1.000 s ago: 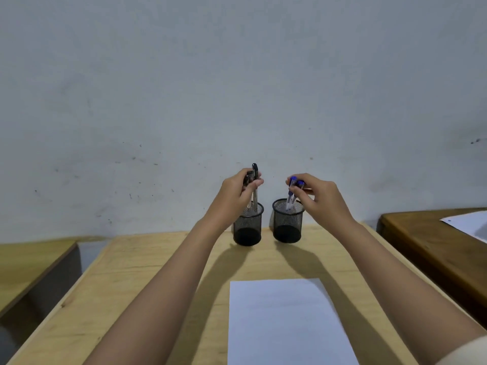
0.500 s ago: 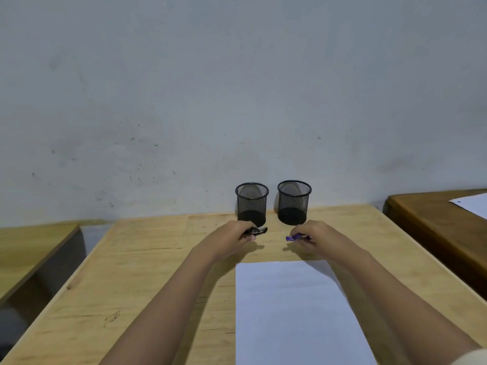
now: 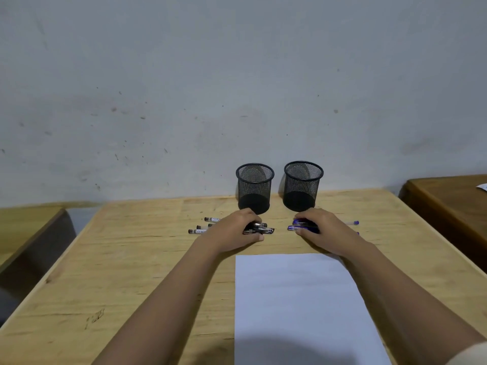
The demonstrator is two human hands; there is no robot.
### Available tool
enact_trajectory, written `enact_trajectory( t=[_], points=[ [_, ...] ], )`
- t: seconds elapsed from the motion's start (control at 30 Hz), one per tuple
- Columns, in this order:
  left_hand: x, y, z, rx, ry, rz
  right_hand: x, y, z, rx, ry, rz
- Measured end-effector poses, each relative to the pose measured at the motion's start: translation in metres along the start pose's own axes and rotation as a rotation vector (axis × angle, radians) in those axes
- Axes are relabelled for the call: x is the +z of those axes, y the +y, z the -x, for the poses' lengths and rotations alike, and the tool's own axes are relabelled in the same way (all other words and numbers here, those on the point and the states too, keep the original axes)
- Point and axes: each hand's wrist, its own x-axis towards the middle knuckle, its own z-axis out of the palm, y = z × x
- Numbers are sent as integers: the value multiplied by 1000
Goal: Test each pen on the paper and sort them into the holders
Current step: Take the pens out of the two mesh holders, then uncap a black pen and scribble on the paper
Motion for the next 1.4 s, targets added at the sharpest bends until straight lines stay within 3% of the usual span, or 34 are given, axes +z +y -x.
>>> enact_trajectory(
  t=[0.17,0.3,0.43,0.63,0.8,0.9,1.03,1.17,1.27,1.33,1.4],
  points=[
    [1,2,15,-58,-31,-44,0,-5,2,29,-38,7],
    [-4,-1,42,-123,147,-97,3,-26,1,-5,2,-70],
    [-7,-18,85,-316,223,-98,12,-63,-6,-88,5,-122],
    [-3,-47,136,-524,159,-103,37,-114,-22,-174,-98,-95],
    [-1,-47,135,-562,86,-194,62,-133,-31,-148,-76,80],
    [-1,-48,135,-563,93,-202,68,-136,-36,-96,-46,66],
    [0,-47,137,-555,102,-200,65,-144,-39,10,75,-284],
    [1,-49,137,-552,124,-194,52,-158,-26,171,236,-884],
    [2,-47,138,-548,146,-170,46,-163,-13,268,249,-1288],
    [1,-45,140,-539,170,-143,43,-165,-5,305,277,-1440],
    [-1,-40,143,-512,239,43,42,-168,3,308,299,-1511]
  ],
)
